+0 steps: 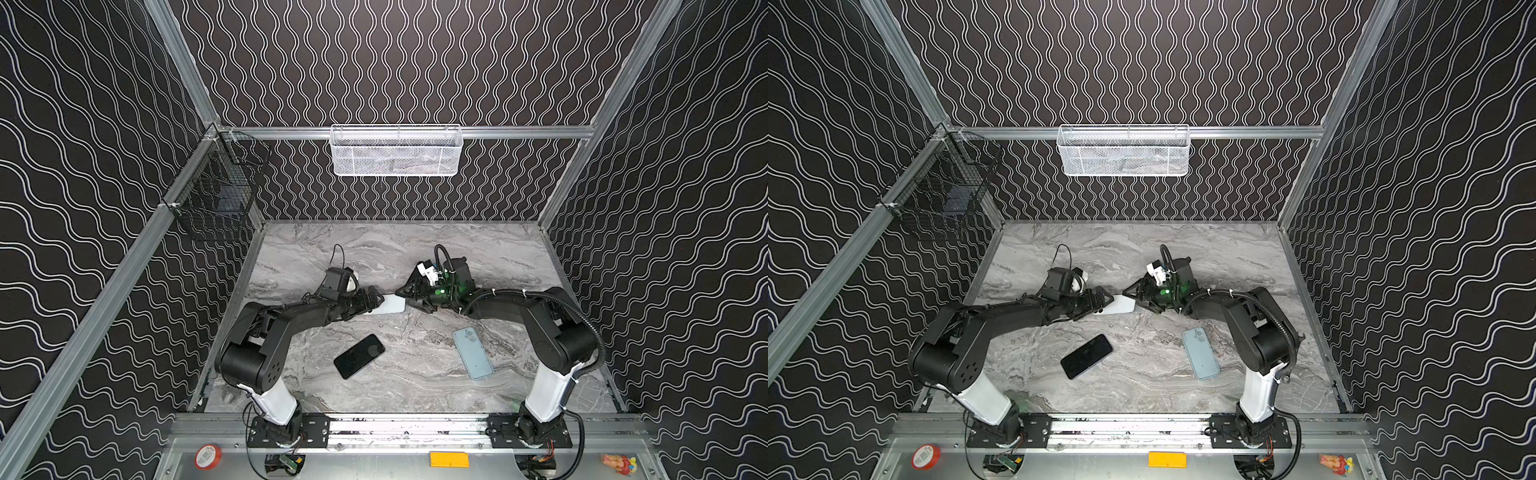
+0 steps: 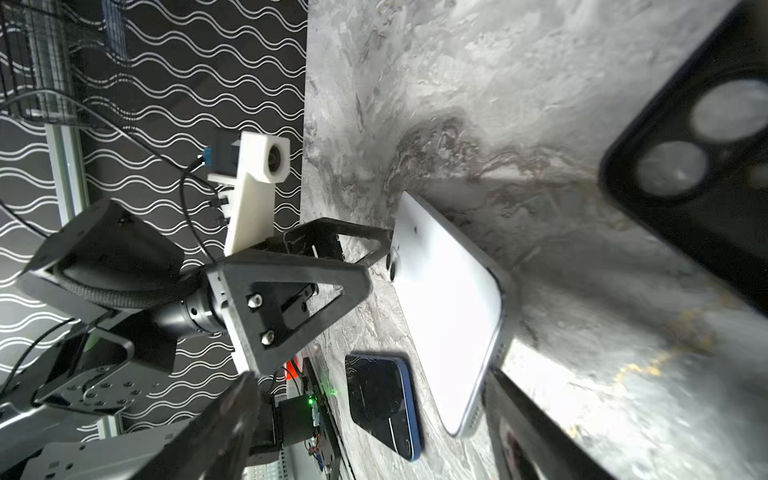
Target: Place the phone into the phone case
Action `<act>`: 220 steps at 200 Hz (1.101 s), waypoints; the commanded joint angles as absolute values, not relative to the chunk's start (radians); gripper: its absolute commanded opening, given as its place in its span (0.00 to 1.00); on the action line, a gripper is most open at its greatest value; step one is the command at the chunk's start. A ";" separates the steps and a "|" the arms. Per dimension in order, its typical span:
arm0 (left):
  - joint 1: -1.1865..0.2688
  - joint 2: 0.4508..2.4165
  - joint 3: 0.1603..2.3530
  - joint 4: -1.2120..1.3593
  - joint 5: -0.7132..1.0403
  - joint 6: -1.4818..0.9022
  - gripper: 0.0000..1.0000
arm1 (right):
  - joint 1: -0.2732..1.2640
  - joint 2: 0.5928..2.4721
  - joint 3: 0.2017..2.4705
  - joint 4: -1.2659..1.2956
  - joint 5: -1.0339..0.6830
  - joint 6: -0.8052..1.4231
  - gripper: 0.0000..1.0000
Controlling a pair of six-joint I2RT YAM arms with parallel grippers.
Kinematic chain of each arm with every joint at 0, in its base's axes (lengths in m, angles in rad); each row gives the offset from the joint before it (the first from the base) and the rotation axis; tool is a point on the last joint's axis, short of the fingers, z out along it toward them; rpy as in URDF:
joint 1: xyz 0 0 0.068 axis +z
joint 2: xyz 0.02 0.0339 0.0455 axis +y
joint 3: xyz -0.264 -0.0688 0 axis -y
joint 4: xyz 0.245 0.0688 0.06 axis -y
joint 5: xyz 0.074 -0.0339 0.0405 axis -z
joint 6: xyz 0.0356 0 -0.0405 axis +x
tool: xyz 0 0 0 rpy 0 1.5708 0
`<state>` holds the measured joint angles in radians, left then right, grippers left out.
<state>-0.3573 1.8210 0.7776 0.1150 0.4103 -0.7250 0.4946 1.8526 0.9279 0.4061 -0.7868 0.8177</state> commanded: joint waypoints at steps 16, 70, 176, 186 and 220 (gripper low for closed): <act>-0.367 1.804 0.771 0.161 0.532 -0.776 0.98 | 0.523 1.880 0.890 0.551 -0.871 0.844 0.84; -0.366 1.814 0.737 0.243 0.556 -0.819 0.98 | 0.546 1.953 0.816 0.947 -0.916 1.031 0.81; -0.370 1.769 0.707 0.282 0.546 -0.846 0.98 | 0.667 1.905 0.973 0.312 -0.529 0.729 0.79; -0.371 1.770 0.700 0.292 0.549 -0.850 0.98 | 0.675 1.881 0.968 0.316 -0.497 0.719 0.79; -0.374 1.760 0.671 0.320 0.549 -0.862 0.98 | 0.692 1.840 0.966 0.331 -0.449 0.696 0.79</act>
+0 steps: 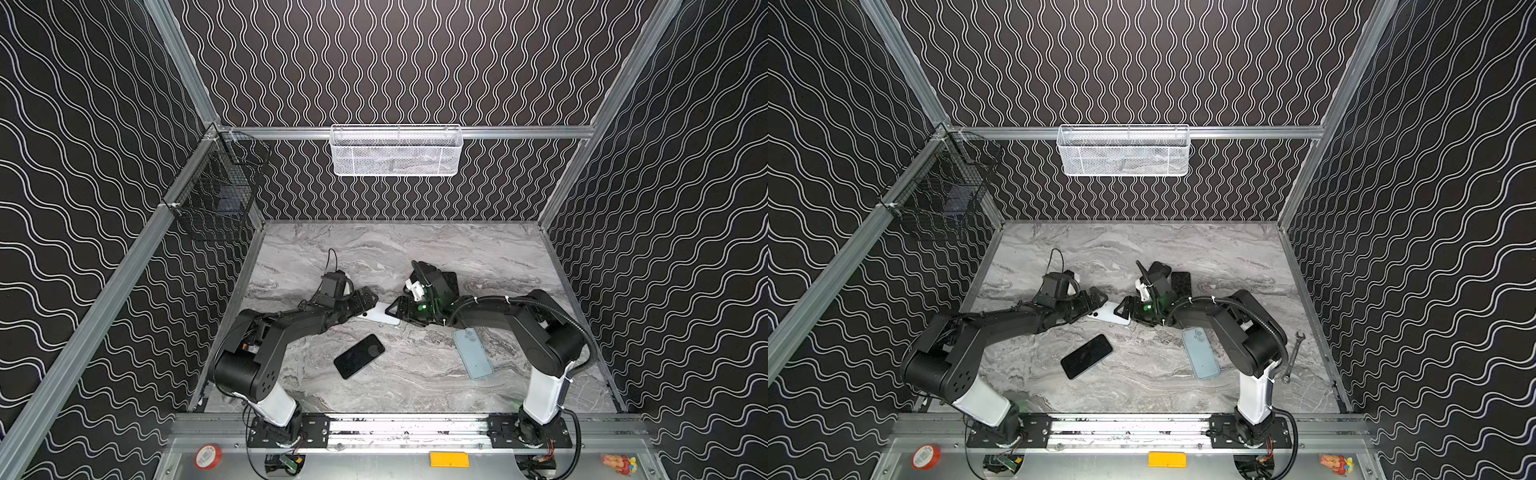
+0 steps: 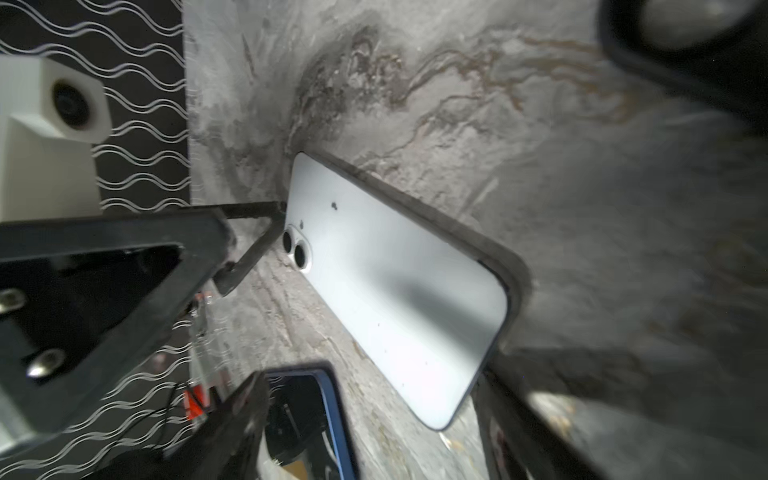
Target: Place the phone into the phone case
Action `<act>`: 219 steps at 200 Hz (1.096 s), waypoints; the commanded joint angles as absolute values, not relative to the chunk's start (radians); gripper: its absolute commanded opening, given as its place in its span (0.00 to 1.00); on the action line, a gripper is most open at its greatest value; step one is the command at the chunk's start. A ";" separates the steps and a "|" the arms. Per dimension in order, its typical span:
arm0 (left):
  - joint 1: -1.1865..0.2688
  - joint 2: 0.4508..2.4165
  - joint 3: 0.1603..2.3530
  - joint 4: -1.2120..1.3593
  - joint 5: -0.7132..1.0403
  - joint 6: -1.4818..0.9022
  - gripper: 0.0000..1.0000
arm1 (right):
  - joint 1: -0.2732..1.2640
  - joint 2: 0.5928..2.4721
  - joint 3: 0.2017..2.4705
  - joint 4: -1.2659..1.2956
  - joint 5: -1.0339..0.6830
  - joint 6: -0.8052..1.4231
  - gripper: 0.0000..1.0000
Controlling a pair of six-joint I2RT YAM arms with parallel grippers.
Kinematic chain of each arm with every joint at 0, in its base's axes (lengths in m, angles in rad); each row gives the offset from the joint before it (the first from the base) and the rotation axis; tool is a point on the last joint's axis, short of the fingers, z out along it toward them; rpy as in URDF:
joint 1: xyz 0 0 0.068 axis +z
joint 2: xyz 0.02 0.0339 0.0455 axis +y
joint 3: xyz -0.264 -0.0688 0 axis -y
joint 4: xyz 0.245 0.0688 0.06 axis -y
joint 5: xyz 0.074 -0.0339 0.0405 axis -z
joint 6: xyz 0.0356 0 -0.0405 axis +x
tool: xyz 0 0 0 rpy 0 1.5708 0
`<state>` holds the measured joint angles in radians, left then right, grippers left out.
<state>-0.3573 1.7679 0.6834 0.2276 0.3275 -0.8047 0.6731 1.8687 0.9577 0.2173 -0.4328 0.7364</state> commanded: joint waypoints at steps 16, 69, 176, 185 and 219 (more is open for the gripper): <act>-0.374 1.750 0.654 0.334 0.547 -0.871 0.98 | 0.692 1.830 0.966 0.354 -0.463 0.701 0.79; -0.388 1.714 0.599 0.420 0.558 -0.936 0.98 | 0.688 1.795 0.991 0.394 -0.514 0.731 0.79; -0.394 1.727 0.577 0.485 0.573 -0.955 0.98 | 0.667 1.809 0.971 0.473 -0.634 0.830 0.76; -0.394 1.723 0.575 0.480 0.571 -0.951 0.98 | 0.661 1.803 0.964 0.456 -0.622 0.827 0.74; -0.394 1.729 0.566 0.487 0.568 -0.944 0.98 | 0.648 1.780 0.981 0.360 -0.583 0.772 0.59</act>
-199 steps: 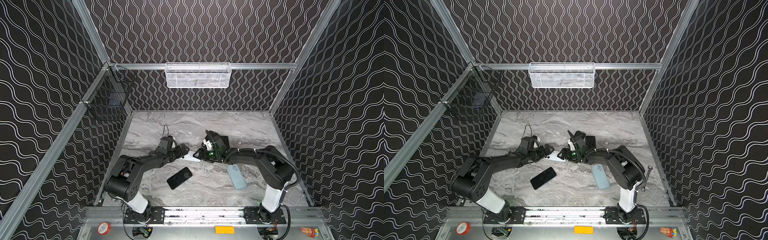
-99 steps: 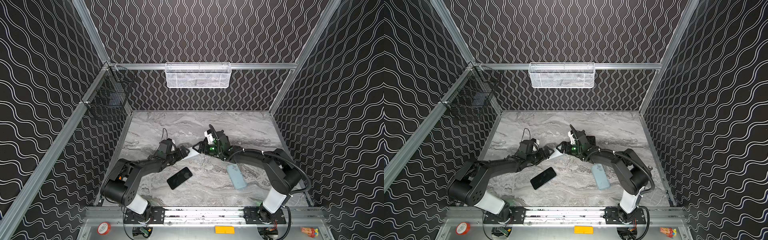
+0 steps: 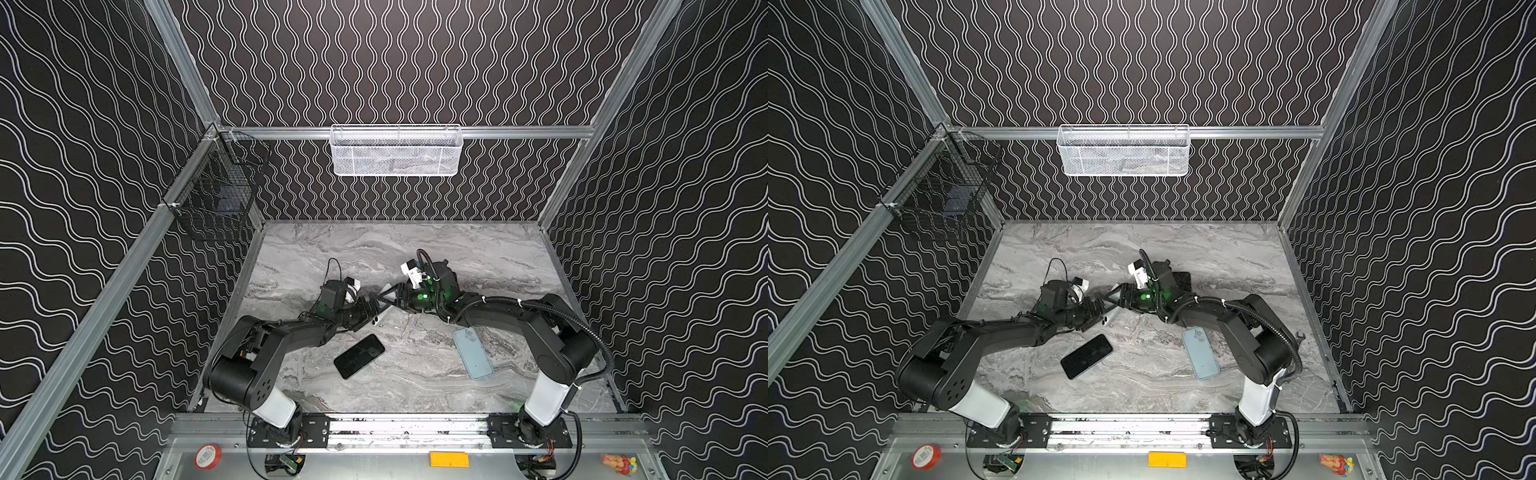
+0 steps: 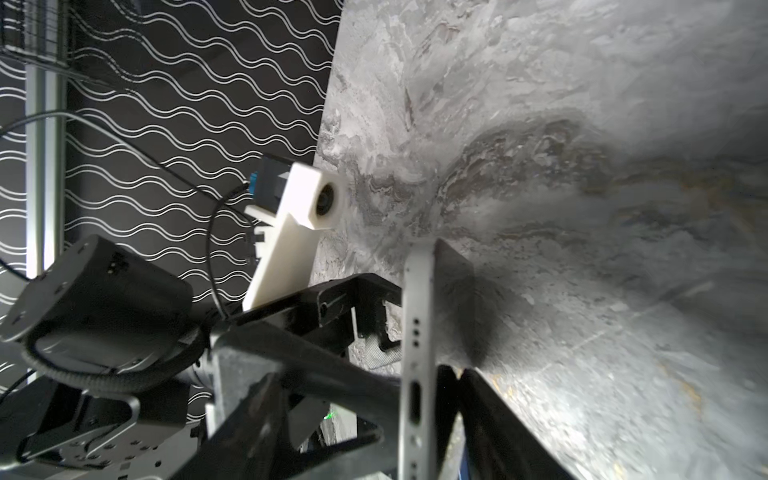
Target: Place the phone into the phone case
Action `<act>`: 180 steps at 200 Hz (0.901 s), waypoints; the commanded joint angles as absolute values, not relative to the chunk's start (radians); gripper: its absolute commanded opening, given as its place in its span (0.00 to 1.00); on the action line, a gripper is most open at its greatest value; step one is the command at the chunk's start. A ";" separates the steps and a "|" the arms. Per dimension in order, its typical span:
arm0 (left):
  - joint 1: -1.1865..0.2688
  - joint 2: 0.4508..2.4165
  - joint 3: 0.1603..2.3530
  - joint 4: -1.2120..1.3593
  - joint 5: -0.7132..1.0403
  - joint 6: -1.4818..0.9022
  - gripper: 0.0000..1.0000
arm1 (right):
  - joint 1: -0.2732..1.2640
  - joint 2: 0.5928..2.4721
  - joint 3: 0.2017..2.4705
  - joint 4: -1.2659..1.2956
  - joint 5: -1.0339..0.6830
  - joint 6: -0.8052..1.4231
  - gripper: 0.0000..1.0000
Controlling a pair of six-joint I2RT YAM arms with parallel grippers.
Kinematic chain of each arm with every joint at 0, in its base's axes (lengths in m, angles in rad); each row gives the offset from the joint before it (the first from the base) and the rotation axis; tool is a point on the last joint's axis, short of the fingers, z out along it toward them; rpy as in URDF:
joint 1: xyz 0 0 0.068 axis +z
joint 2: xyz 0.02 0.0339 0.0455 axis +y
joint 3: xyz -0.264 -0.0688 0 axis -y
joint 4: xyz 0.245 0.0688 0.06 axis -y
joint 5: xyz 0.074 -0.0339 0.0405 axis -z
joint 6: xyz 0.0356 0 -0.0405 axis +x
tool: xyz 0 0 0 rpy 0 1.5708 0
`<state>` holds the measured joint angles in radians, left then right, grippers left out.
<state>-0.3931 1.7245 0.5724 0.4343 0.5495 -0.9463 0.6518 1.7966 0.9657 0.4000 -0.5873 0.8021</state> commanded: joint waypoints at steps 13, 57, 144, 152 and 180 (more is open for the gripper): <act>-0.394 1.734 0.563 0.499 0.570 -0.948 0.98 | 0.647 1.784 0.990 0.343 -0.579 0.764 0.50; -0.394 1.736 0.549 0.505 0.562 -0.948 0.98 | 0.648 1.790 0.991 0.331 -0.561 0.762 0.30; -0.359 1.646 0.534 0.476 0.566 -0.952 0.98 | 0.638 1.703 1.013 0.222 -0.465 0.689 0.00; -0.342 1.609 0.528 0.461 0.576 -0.948 0.98 | 0.627 1.675 1.006 0.212 -0.467 0.679 0.00; -0.279 1.448 0.543 0.327 0.632 -0.888 0.99 | 0.559 1.540 0.946 0.236 -0.523 0.669 0.00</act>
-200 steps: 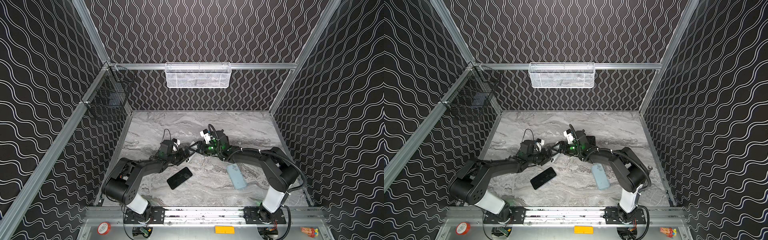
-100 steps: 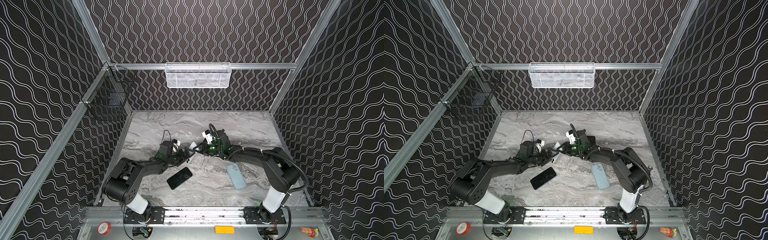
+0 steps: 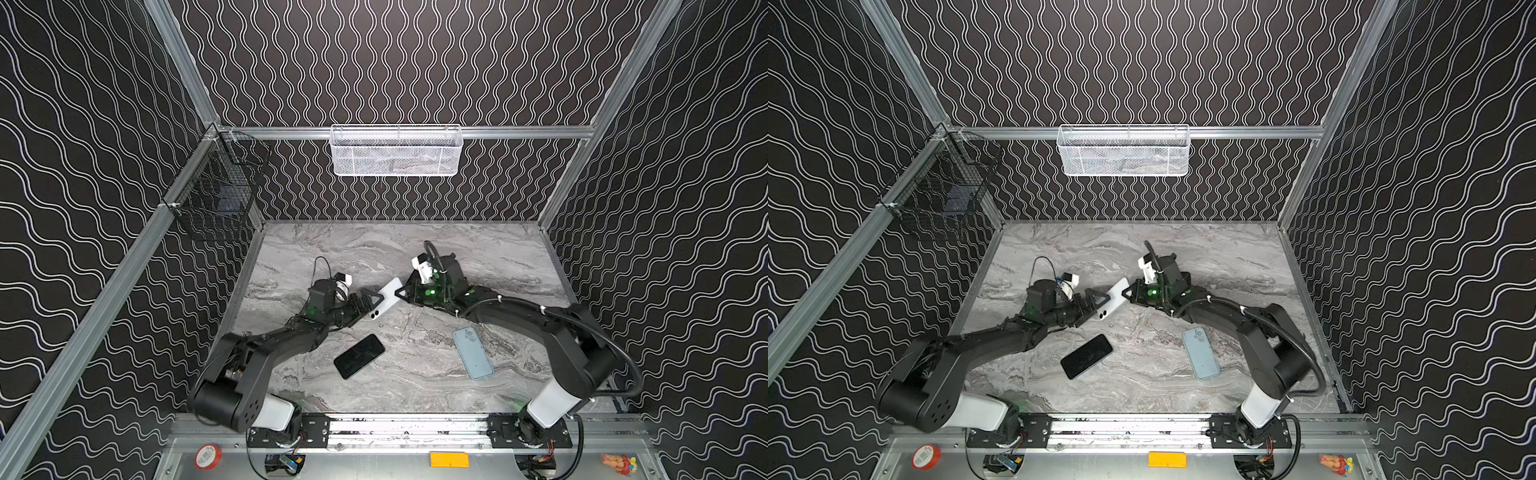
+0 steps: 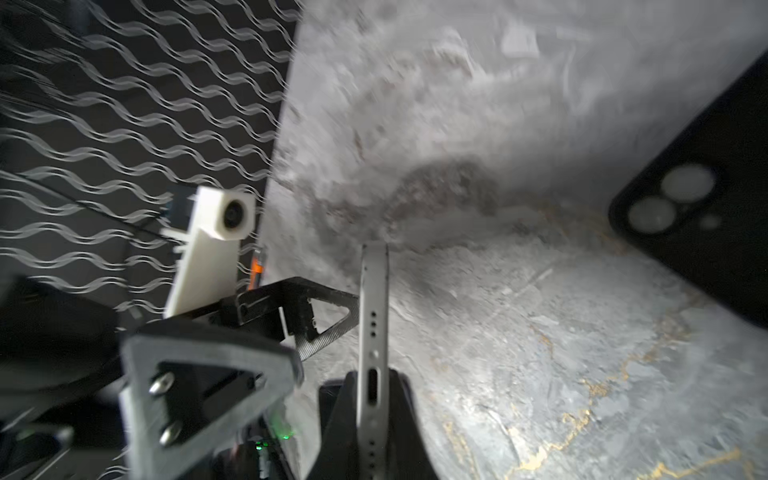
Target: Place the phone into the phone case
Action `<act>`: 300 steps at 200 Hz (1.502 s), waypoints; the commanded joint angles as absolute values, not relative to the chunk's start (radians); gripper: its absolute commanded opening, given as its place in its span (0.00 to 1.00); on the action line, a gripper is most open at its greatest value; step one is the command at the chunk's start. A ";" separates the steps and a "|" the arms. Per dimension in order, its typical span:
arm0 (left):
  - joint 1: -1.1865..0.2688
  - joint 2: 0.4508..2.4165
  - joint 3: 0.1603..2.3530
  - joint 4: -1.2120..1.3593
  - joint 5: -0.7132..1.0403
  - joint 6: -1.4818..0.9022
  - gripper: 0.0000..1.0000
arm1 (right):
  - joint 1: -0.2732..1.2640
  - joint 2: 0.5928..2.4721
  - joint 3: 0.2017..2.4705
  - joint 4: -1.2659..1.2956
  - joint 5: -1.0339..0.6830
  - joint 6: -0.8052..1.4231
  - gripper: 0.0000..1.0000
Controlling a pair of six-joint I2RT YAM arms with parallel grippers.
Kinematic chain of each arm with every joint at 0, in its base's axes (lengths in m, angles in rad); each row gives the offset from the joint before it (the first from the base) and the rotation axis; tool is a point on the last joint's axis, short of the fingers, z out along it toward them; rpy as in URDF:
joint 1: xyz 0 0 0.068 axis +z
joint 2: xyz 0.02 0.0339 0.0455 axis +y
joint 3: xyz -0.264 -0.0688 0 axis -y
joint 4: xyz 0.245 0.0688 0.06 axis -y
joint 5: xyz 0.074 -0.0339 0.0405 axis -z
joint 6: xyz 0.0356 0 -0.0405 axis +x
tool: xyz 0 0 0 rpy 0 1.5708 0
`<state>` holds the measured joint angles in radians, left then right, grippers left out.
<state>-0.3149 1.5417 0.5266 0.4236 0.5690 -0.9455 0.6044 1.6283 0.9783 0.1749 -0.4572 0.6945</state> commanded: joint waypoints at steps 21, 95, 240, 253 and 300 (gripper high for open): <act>-0.254 1.347 0.581 0.244 0.698 -0.842 0.98 | 0.494 1.455 0.927 0.247 -0.642 0.665 0.00; -0.249 1.292 0.635 0.461 0.915 -0.956 0.88 | 0.373 1.300 0.830 0.528 -0.920 0.882 0.00; -0.414 1.470 0.575 1.165 0.877 -1.326 0.32 | 0.373 1.282 0.734 0.718 -0.934 1.023 0.00; -0.426 1.480 0.579 1.168 0.886 -1.331 0.34 | 0.373 1.282 0.739 0.712 -0.927 1.016 0.00; -0.432 1.479 0.571 1.170 0.869 -1.321 0.17 | 0.373 1.309 0.760 0.716 -0.934 1.011 0.00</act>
<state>-0.4286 1.4807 0.5671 1.0916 0.8650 -1.3304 0.3729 1.2972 0.7467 0.6785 -0.9516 1.0134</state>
